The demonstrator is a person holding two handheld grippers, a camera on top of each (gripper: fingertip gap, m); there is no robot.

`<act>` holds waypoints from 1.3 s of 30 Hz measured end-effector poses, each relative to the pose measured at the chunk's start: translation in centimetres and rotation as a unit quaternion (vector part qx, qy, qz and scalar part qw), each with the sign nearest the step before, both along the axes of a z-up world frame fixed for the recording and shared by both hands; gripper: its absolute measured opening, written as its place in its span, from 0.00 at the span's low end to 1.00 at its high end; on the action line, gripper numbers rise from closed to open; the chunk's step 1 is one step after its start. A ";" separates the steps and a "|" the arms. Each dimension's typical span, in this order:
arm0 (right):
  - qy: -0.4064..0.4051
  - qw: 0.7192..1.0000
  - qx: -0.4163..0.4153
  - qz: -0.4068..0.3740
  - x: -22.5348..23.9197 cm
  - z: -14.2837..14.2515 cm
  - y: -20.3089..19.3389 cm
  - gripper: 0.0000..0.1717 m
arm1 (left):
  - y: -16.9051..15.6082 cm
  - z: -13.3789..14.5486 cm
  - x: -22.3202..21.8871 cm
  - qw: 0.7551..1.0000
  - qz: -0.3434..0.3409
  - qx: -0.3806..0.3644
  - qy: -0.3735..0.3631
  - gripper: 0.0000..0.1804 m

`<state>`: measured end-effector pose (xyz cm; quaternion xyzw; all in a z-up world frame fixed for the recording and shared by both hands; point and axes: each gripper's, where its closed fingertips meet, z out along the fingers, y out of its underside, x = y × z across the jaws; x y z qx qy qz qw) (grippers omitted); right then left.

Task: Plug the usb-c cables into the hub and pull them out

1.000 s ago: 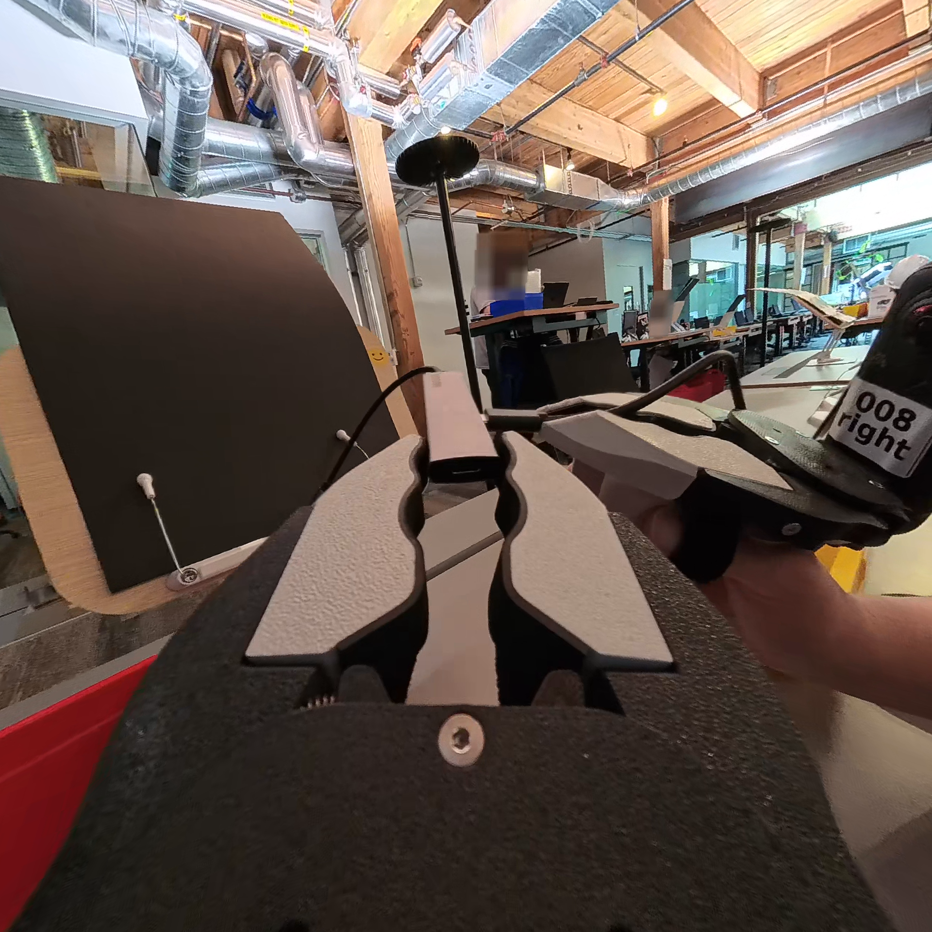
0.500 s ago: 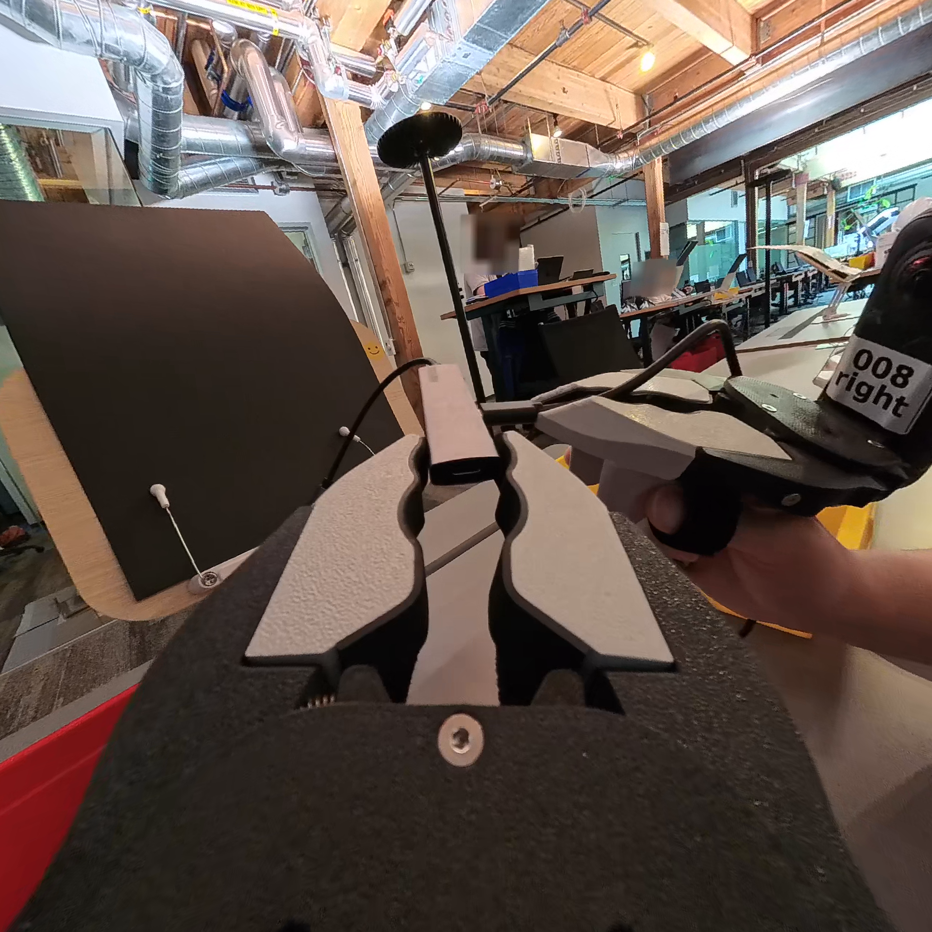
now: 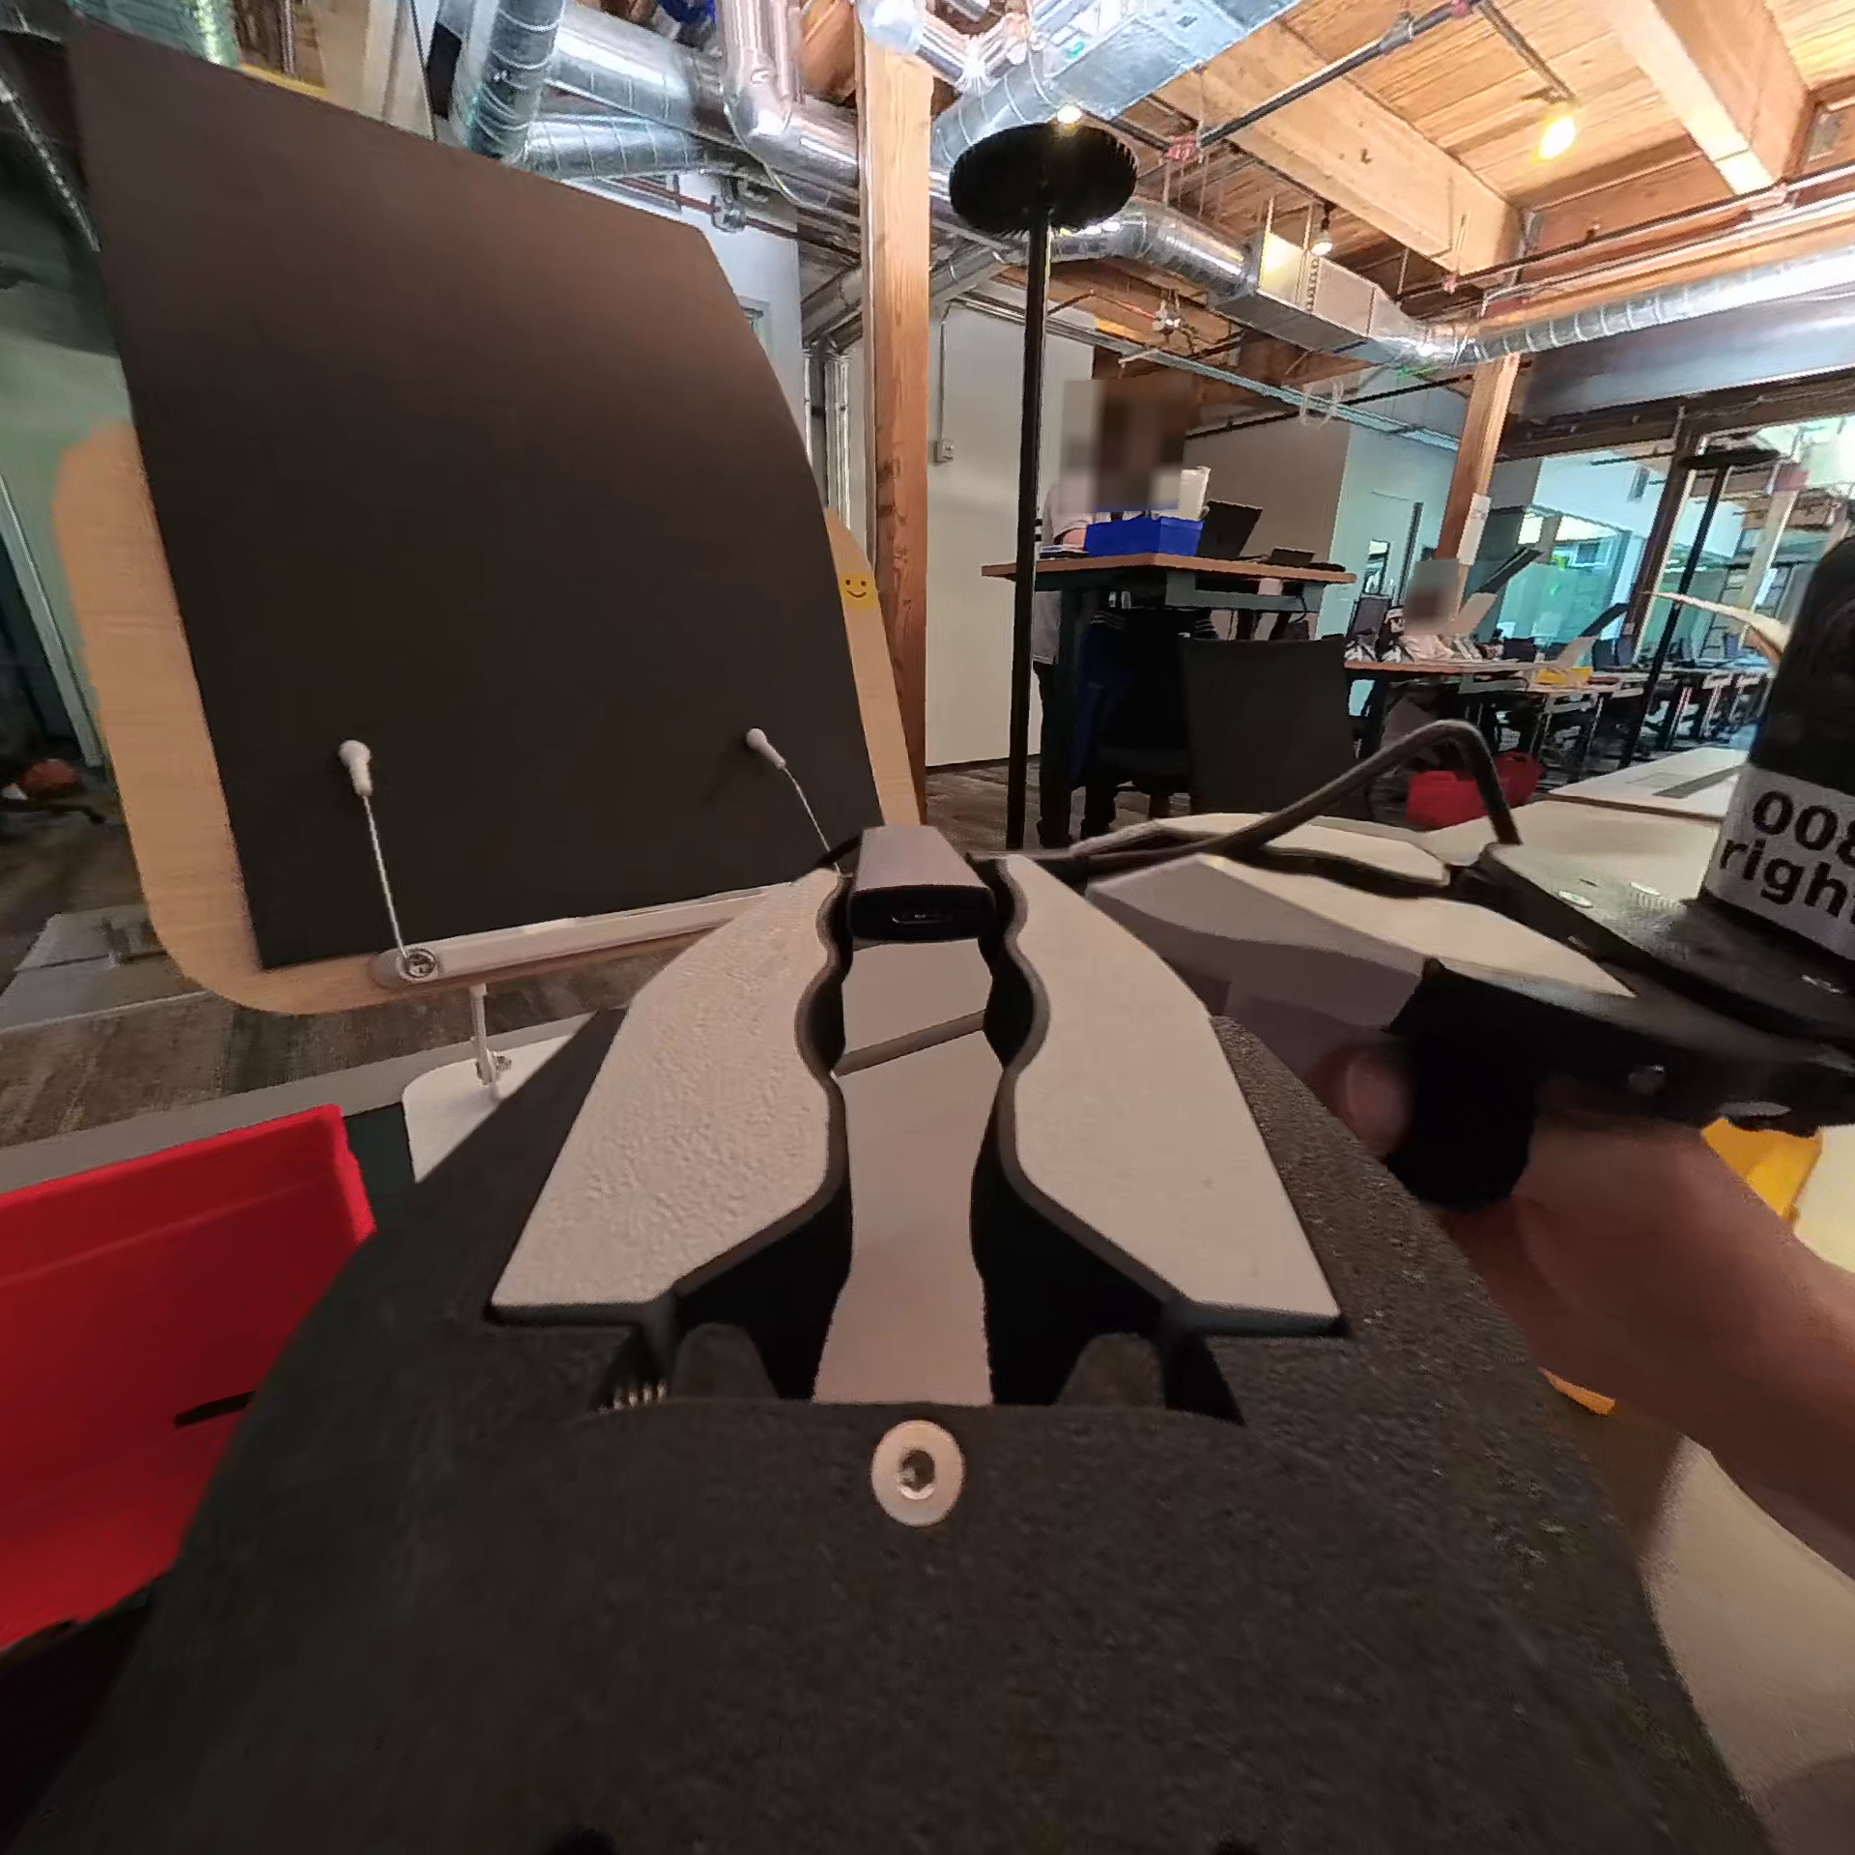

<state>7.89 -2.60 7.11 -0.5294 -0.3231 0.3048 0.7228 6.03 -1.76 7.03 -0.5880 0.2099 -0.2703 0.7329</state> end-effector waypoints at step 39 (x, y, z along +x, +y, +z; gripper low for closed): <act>-0.321 0.930 0.169 -0.066 -0.4 -3.8 1.3 0.17 | -2.0 2.1 -1.0 0.959 -0.215 -0.078 -0.169 0.12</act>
